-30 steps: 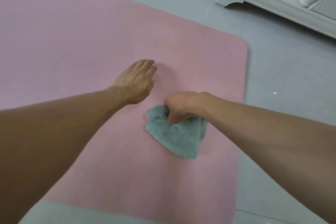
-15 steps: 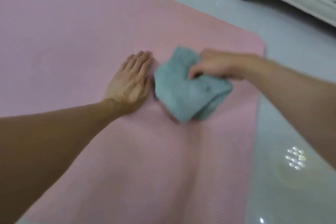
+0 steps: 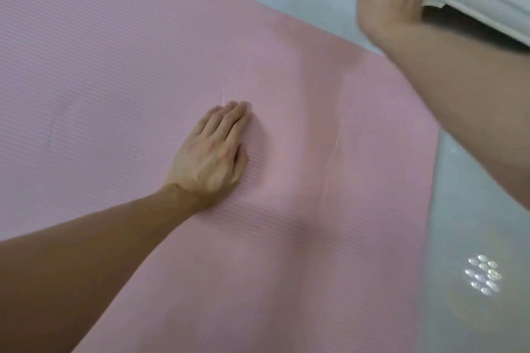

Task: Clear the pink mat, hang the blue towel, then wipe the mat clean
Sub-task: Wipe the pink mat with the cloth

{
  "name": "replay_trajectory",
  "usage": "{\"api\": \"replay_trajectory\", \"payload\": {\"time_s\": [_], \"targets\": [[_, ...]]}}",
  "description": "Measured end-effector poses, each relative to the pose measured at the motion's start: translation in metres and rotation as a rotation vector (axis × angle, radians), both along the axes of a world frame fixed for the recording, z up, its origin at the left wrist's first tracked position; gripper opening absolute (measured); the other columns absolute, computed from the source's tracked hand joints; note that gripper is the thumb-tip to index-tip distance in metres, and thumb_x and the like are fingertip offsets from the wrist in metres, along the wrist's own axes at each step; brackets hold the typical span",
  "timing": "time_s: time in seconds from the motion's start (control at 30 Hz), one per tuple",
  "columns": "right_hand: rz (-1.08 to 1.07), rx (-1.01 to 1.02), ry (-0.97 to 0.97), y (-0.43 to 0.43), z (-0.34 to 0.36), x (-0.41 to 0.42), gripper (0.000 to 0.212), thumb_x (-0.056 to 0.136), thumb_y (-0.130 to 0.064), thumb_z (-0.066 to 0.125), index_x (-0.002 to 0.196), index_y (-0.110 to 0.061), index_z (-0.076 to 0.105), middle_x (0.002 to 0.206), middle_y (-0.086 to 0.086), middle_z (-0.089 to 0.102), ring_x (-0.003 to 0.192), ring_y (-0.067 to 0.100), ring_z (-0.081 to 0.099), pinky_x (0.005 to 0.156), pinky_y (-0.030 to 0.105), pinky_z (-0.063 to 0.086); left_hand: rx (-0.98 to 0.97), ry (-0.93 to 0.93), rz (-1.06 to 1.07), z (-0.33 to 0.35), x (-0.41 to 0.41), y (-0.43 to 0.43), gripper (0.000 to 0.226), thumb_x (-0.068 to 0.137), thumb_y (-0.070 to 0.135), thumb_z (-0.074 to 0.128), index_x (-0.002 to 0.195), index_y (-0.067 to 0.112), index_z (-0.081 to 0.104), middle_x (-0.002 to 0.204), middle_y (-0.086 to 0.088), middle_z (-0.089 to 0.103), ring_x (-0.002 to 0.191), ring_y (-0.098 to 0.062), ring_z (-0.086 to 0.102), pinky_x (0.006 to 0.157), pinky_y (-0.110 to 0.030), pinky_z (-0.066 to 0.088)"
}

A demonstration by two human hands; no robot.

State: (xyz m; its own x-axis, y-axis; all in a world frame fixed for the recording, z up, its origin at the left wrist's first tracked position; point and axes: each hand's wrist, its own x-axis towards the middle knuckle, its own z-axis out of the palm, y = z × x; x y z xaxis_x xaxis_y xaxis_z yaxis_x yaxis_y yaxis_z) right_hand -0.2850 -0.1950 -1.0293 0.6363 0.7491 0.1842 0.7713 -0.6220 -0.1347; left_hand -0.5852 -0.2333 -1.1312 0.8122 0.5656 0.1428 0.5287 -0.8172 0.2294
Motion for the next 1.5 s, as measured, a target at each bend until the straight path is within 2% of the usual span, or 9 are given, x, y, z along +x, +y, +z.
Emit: {"api": "replay_trajectory", "payload": {"time_s": [0.13, 0.3, 0.5, 0.63, 0.8, 0.97, 1.13, 1.23, 1.5], "targets": [[0.15, -0.291, 0.206, -0.01, -0.065, -0.034, 0.054, 0.096, -0.013, 0.038, 0.149, -0.018, 0.034, 0.146, 0.017, 0.039, 0.132, 0.037, 0.038, 0.11, 0.045, 0.031, 0.02, -0.023, 0.003, -0.001, -0.001, 0.002, 0.052, 0.095, 0.024, 0.036, 0.139, -0.001, 0.048, 0.147, -0.015, 0.045, 0.138, -0.031, 0.041, 0.118, -0.042, 0.026], [0.152, -0.336, 0.246, -0.023, -0.051, -0.025, 0.055, 0.098, -0.01, 0.037, 0.15, -0.025, 0.034, 0.152, 0.013, 0.037, 0.133, 0.036, 0.04, 0.112, 0.038, 0.03, 0.016, -0.023, 0.001, 0.0, 0.0, 0.0, 0.051, 0.095, 0.023, 0.036, 0.138, -0.002, 0.05, 0.146, -0.016, 0.046, 0.137, -0.031, 0.042, 0.118, -0.041, 0.026], [0.291, -0.402, 0.19, -0.069, -0.061, -0.089, 0.072, 0.09, -0.004, 0.04, 0.155, -0.023, 0.017, 0.162, 0.009, 0.014, 0.149, 0.03, 0.012, 0.121, 0.041, 0.013, 0.013, -0.015, 0.005, 0.002, 0.0, -0.001, 0.05, 0.095, 0.022, 0.038, 0.139, -0.001, 0.048, 0.147, -0.016, 0.046, 0.137, -0.031, 0.041, 0.117, -0.043, 0.028], [0.348, -0.383, 0.143, -0.103, -0.067, -0.132, 0.072, 0.088, -0.011, 0.044, 0.154, -0.02, 0.019, 0.16, 0.011, 0.02, 0.149, 0.031, 0.013, 0.121, 0.043, 0.012, 0.012, 0.007, 0.001, 0.004, 0.001, 0.0, 0.05, 0.093, 0.021, 0.041, 0.136, -0.003, 0.05, 0.143, -0.017, 0.049, 0.136, -0.031, 0.043, 0.116, -0.043, 0.029], [0.351, -0.3, 0.246, -0.147, -0.066, -0.19, 0.078, 0.072, -0.023, 0.02, 0.146, -0.01, 0.041, 0.149, 0.015, 0.042, 0.142, 0.036, 0.032, 0.118, 0.049, 0.023, -0.026, 0.054, -0.05, 0.006, -0.002, 0.0, 0.057, 0.092, 0.03, 0.04, 0.137, -0.003, 0.047, 0.142, -0.022, 0.048, 0.134, -0.036, 0.042, 0.116, -0.046, 0.027], [0.342, -0.273, 0.304, -0.177, -0.061, -0.231, 0.073, 0.075, -0.014, 0.02, 0.145, -0.003, 0.04, 0.148, 0.015, 0.043, 0.143, 0.032, 0.031, 0.117, 0.049, 0.026, -0.013, 0.112, -0.087, 0.007, -0.004, -0.001, 0.066, 0.093, 0.04, 0.039, 0.142, -0.004, 0.04, 0.145, -0.021, 0.043, 0.138, -0.036, 0.037, 0.117, -0.047, 0.027], [0.46, -0.386, 0.305, -0.18, -0.055, -0.222, 0.068, 0.087, -0.008, 0.026, 0.154, -0.008, 0.015, 0.161, 0.011, 0.015, 0.15, 0.026, 0.003, 0.123, 0.042, -0.001, -0.004, 0.161, -0.08, 0.009, -0.006, -0.003, 0.071, 0.093, 0.045, 0.029, 0.147, -0.002, 0.033, 0.151, -0.02, 0.036, 0.143, -0.033, 0.029, 0.12, -0.044, 0.021], [0.486, -0.458, 0.295, -0.177, -0.049, -0.217, 0.067, 0.092, -0.009, 0.033, 0.155, -0.008, 0.01, 0.162, 0.01, 0.008, 0.15, 0.026, -0.002, 0.122, 0.041, -0.004, -0.008, 0.224, -0.086, 0.01, -0.004, -0.004, 0.077, 0.091, 0.049, 0.021, 0.15, 0.0, 0.026, 0.155, -0.019, 0.028, 0.146, -0.032, 0.022, 0.121, -0.043, 0.017], [0.461, -0.431, 0.274, -0.18, -0.046, -0.223, 0.07, 0.091, -0.008, 0.041, 0.155, -0.015, 0.013, 0.162, 0.008, 0.012, 0.15, 0.027, 0.0, 0.122, 0.043, 0.0, -0.055, 0.076, 0.031, 0.008, -0.073, -0.07, 0.054, 0.091, 0.014, 0.045, 0.142, -0.005, 0.042, 0.144, -0.022, 0.045, 0.137, -0.036, 0.037, 0.118, -0.047, 0.023]]}}
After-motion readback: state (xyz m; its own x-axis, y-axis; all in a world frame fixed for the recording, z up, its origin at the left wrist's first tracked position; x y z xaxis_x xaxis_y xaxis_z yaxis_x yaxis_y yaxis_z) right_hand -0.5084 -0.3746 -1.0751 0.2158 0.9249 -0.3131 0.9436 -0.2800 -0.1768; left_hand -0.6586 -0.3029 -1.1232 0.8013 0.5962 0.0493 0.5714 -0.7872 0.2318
